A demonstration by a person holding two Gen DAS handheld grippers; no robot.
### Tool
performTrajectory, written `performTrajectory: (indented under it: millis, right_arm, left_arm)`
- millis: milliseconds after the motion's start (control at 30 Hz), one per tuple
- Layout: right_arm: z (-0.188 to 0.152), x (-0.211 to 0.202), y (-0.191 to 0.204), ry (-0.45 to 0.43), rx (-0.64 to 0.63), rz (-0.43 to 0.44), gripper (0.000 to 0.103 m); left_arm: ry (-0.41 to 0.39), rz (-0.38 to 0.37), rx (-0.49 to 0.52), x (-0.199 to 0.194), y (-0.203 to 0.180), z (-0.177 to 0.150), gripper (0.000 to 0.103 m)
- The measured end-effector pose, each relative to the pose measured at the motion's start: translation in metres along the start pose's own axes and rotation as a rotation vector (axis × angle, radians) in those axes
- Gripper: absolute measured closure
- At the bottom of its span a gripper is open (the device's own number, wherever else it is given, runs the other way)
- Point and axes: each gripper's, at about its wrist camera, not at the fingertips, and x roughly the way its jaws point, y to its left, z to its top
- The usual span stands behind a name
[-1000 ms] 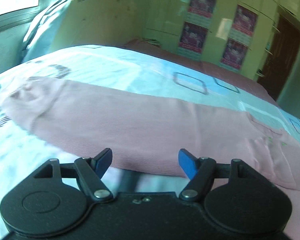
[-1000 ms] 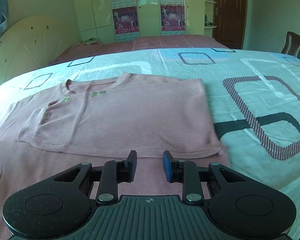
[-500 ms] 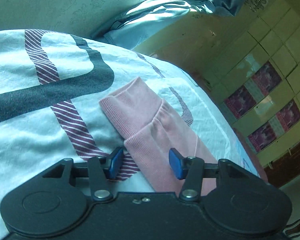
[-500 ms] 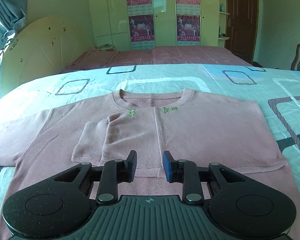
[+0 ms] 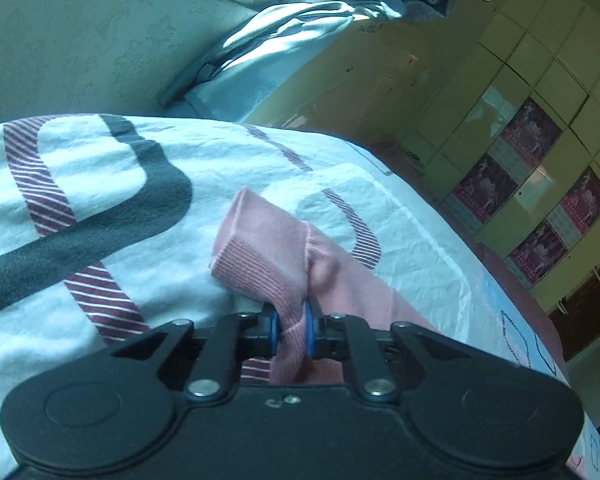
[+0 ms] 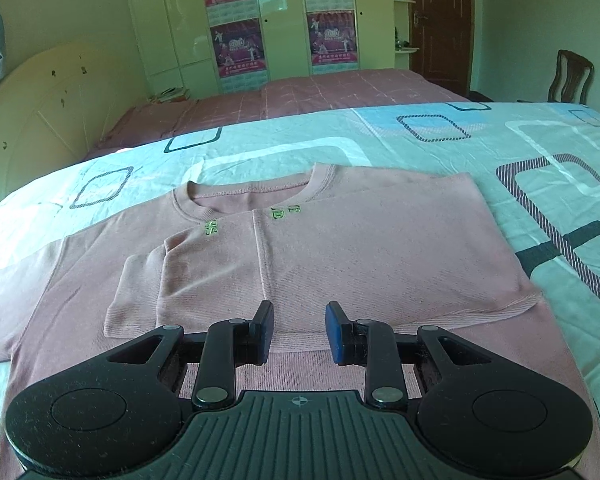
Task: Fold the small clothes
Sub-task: 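Grasp the other sleeve cuff with the left gripper, then lay the held sleeve across the body and open the left gripper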
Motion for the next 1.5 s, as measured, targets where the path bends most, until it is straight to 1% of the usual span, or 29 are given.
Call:
performTrajectory:
  millis: [33,133,267,400,500,567,667,733,800,867,900,933,967,1000,1067,1100,1167,1200,1300,1367,1433,1500]
  right_arm:
    - [0.0,0.001,-0.002,0.001,0.003,0.003,0.075]
    - [0.0,0.005,-0.009,0.004,0.016,0.019,0.075]
    - [0.0,0.009,-0.02,0.007,0.033,0.045,0.075]
    - [0.0,0.007,-0.039,0.001,0.04,0.065,0.075]
    - [0.002,0.006,-0.056,-0.006,0.038,0.068,0.075]
    - [0.004,0.004,-0.073,-0.004,0.059,0.077,0.075]
    - [0.006,0.003,-0.096,0.0,0.085,0.082,0.075]
    - [0.007,0.001,-0.111,0.005,0.1,0.087,0.075]
    - [0.007,-0.001,-0.126,0.016,0.118,0.09,0.075]
    - [0.006,-0.003,-0.138,0.027,0.14,0.113,0.075]
    - [0.006,-0.004,-0.143,0.032,0.149,0.13,0.075]
    - [0.006,-0.005,-0.146,0.038,0.153,0.145,0.075]
    - [0.006,-0.005,-0.148,0.043,0.153,0.158,0.075]
    - [0.005,-0.005,-0.149,0.047,0.151,0.17,0.074]
    - [0.006,-0.002,-0.148,0.055,0.147,0.201,0.073]
    - [0.007,-0.002,-0.145,0.055,0.148,0.22,0.065]
    - [0.01,0.001,-0.137,0.047,0.163,0.278,0.054]
    - [0.012,0.003,-0.131,0.051,0.173,0.307,0.053]
    - [0.017,0.018,-0.11,0.083,0.211,0.4,0.053]
    - [0.021,0.03,-0.095,0.114,0.242,0.459,0.053]
    - [0.021,0.04,-0.08,0.14,0.265,0.489,0.053]
    - [0.02,0.049,-0.065,0.164,0.279,0.516,0.053]
  left_arm:
    - [-0.002,-0.016,0.026,-0.002,-0.011,-0.003,0.092]
    - [-0.002,-0.078,0.139,-0.011,-0.06,-0.018,0.092]
    - [0.047,-0.169,0.293,-0.017,-0.132,-0.054,0.092]
    - [0.115,-0.25,0.441,-0.019,-0.205,-0.101,0.092]
    - [0.146,-0.297,0.549,-0.02,-0.259,-0.138,0.092]
    - [0.167,-0.327,0.626,-0.021,-0.295,-0.165,0.092]
    - [0.208,-0.353,0.746,-0.019,-0.344,-0.209,0.092]
    - [0.255,-0.356,0.829,-0.013,-0.371,-0.243,0.092]
    - [0.296,-0.349,0.875,-0.005,-0.387,-0.269,0.092]
    - [0.339,-0.354,0.908,0.003,-0.396,-0.293,0.087]
    - [0.353,-0.36,0.918,0.005,-0.401,-0.303,0.074]
    - [0.34,-0.369,0.937,0.002,-0.405,-0.311,0.05]
    - [0.336,-0.398,0.955,-0.002,-0.407,-0.317,0.035]
    - [0.339,-0.424,0.968,-0.006,-0.408,-0.324,0.026]
    - [0.321,-0.433,0.987,-0.013,-0.406,-0.325,0.027]
    - [0.298,-0.44,0.974,-0.021,-0.405,-0.323,0.027]
    - [0.253,-0.431,0.924,-0.031,-0.393,-0.306,0.028]
    - [0.231,-0.413,0.891,-0.036,-0.38,-0.294,0.028]
    - [0.175,-0.335,0.82,-0.05,-0.336,-0.259,0.029]
    - [0.175,-0.268,0.798,-0.055,-0.303,-0.238,0.029]
    - [0.18,-0.191,0.785,-0.059,-0.27,-0.222,0.029]
    - [0.182,-0.133,0.756,-0.061,-0.241,-0.209,0.029]
